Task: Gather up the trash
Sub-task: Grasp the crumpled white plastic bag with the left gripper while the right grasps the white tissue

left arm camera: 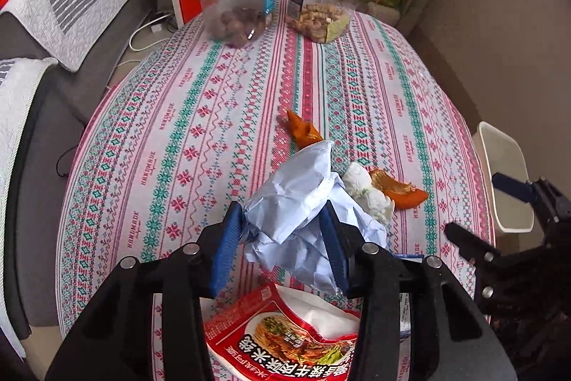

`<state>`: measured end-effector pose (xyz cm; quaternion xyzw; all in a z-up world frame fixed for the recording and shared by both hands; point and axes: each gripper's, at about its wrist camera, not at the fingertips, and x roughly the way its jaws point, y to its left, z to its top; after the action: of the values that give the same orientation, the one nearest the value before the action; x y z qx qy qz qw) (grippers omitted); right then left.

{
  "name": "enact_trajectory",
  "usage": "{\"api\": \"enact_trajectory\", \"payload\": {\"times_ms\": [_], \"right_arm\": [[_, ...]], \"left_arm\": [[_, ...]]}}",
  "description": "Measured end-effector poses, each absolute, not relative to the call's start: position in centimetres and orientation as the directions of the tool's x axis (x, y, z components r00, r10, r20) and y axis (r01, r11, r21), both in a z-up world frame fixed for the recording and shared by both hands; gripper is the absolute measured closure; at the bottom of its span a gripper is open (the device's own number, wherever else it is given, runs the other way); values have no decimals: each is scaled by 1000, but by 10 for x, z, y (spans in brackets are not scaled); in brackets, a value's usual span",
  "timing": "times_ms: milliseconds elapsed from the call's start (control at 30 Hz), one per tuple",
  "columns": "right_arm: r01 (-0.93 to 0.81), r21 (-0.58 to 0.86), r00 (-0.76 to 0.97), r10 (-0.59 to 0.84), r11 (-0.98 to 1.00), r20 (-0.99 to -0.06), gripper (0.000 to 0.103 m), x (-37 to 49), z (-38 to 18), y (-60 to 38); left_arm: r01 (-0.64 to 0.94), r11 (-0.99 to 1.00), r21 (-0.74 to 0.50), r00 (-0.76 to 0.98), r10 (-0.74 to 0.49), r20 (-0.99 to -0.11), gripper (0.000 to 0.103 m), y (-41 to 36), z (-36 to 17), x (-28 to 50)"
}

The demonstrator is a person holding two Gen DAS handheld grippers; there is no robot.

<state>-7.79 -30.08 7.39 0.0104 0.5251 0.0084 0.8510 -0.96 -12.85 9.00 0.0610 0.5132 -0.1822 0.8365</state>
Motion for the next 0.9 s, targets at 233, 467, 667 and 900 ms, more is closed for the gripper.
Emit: {"api": "enact_trajectory", "payload": {"times_ms": [233, 467, 667, 900], "right_arm": [[-91, 76, 413, 107, 993, -904, 38, -50, 62, -255], [-133, 11, 387, 62, 991, -920, 43, -22, 40, -227], [-143, -76, 393, -13, 987, -919, 82, -21, 32, -222], [-103, 68, 494, 110, 992, -862, 89, -23, 78, -236]], "left_arm": [[334, 938, -92, 492, -256, -832, 57, -104, 126, 2], [294, 950, -103, 475, -239, -847, 57, -85, 117, 10], [245, 961, -127, 455, -229, -860, 57, -66, 108, 19], [223, 964, -144, 501, -240, -831, 57, -60, 120, 19]]}}
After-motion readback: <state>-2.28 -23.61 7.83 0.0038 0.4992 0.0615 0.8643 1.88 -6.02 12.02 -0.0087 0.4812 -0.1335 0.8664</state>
